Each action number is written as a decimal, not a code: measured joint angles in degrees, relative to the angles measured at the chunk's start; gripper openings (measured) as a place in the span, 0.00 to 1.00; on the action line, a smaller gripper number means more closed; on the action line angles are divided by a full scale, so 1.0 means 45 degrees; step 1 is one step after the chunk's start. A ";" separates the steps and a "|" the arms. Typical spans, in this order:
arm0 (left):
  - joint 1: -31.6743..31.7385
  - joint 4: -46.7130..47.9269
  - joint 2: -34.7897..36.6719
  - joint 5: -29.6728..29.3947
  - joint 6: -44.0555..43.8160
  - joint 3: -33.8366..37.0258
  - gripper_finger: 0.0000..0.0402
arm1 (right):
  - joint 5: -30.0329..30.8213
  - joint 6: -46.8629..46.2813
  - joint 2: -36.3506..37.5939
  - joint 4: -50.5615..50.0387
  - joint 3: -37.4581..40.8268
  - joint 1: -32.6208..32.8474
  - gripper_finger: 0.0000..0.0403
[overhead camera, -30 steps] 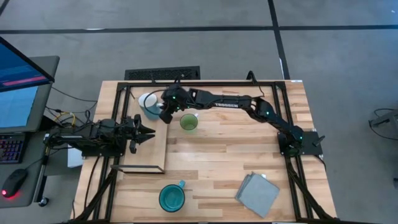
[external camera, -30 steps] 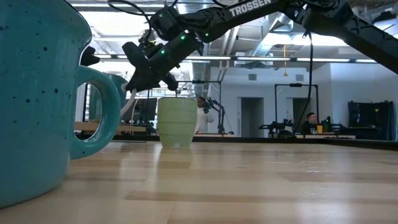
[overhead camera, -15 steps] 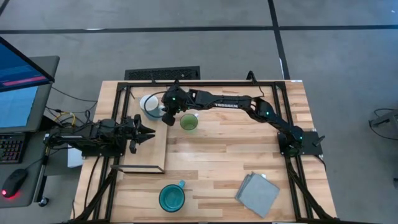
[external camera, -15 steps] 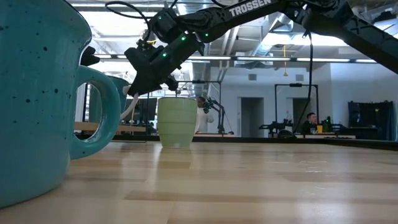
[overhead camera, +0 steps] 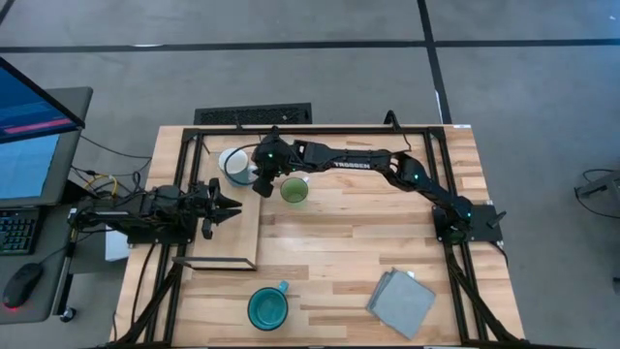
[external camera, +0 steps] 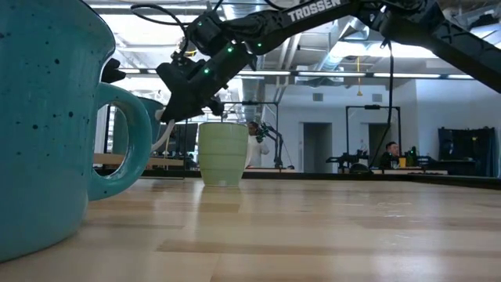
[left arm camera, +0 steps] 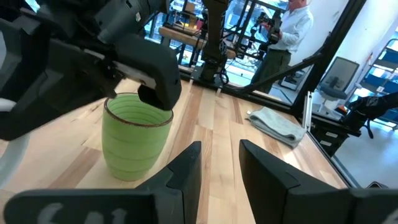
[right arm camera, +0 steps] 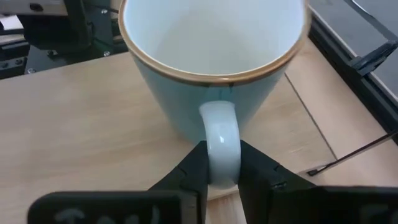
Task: Stack small to large cups/mugs on shelf
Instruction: Put the light blue mug on the shelf
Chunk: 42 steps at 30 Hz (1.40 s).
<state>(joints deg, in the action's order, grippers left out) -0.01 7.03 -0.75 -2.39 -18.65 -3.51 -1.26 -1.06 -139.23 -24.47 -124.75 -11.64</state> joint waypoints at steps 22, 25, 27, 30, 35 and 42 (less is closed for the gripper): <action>-0.0001 0.0001 0.0000 0.0001 0.0000 0.0000 0.24 | 0.0007 0.0049 -0.0008 0.0214 0.0000 -0.0019 0.24; 0.0000 0.0000 0.0000 0.0005 0.0000 0.0000 0.24 | 0.0005 0.0049 -0.0006 0.0209 0.0000 -0.0019 0.24; -0.0002 0.0005 0.0000 0.0002 0.0000 0.0000 0.24 | 0.0005 0.0049 -0.0006 0.0209 0.0000 -0.0019 0.24; -0.0004 0.0005 0.0000 0.0005 0.0000 0.0000 0.24 | 0.0005 0.0049 -0.0001 0.0209 0.0000 -0.0021 0.24; -0.0003 0.0005 0.0000 0.0005 0.0000 0.0000 0.24 | 0.0005 0.0049 0.0003 0.0209 0.0000 -0.0024 0.24; 0.0000 0.0000 0.0000 -0.0148 0.0000 0.0005 0.24 | 0.0068 0.0340 0.0013 0.0204 -0.0005 -0.0024 0.24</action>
<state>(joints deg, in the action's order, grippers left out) -0.01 7.03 -0.75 -3.06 -18.65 -3.49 -0.95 0.47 -139.17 -23.55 -124.77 -11.75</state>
